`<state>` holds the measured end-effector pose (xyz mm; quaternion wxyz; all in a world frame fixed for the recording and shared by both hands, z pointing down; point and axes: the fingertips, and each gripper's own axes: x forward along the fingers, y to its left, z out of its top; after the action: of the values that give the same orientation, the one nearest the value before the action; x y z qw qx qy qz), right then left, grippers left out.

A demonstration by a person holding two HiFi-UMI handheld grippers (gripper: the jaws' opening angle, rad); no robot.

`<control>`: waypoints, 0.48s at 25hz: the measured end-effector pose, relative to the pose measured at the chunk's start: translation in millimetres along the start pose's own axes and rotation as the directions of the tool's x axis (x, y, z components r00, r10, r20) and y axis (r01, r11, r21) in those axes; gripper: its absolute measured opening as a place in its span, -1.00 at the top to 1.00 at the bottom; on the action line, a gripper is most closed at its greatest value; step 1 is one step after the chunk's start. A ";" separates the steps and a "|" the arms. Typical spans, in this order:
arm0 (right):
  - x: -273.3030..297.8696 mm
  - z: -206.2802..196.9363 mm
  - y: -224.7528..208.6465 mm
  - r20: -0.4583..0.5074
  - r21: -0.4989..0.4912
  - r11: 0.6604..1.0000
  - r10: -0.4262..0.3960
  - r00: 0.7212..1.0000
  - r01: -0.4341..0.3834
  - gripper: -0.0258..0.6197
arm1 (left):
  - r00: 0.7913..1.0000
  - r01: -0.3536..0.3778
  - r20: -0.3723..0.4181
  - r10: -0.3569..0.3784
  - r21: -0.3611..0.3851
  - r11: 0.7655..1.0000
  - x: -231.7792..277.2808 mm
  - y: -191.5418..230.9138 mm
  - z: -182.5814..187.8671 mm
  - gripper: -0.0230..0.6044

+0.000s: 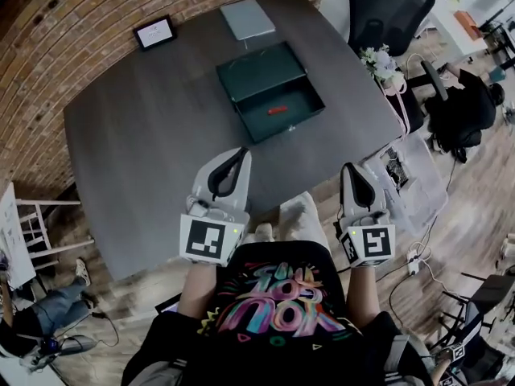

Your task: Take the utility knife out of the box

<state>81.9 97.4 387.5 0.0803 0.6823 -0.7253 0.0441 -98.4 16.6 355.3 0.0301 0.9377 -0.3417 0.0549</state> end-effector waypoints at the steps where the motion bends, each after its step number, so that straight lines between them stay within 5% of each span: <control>1: 9.0 0.8 -3.5 -0.001 -0.003 1.000 0.015 1.000 -0.015 0.92 | 1.000 -0.013 -0.002 0.013 -0.001 1.000 5.4 3.5 0.2 0.93; 12: 124.1 37.7 -45.2 -0.031 -0.043 0.973 0.225 0.974 -0.227 0.92 | 0.980 -0.200 -0.034 0.199 -0.034 0.979 80.2 51.4 26.1 0.93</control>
<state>117.9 -34.1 370.3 0.0998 0.5927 -0.7979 0.0448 -68.3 -76.4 340.3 0.0471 0.8971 -0.4343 0.0656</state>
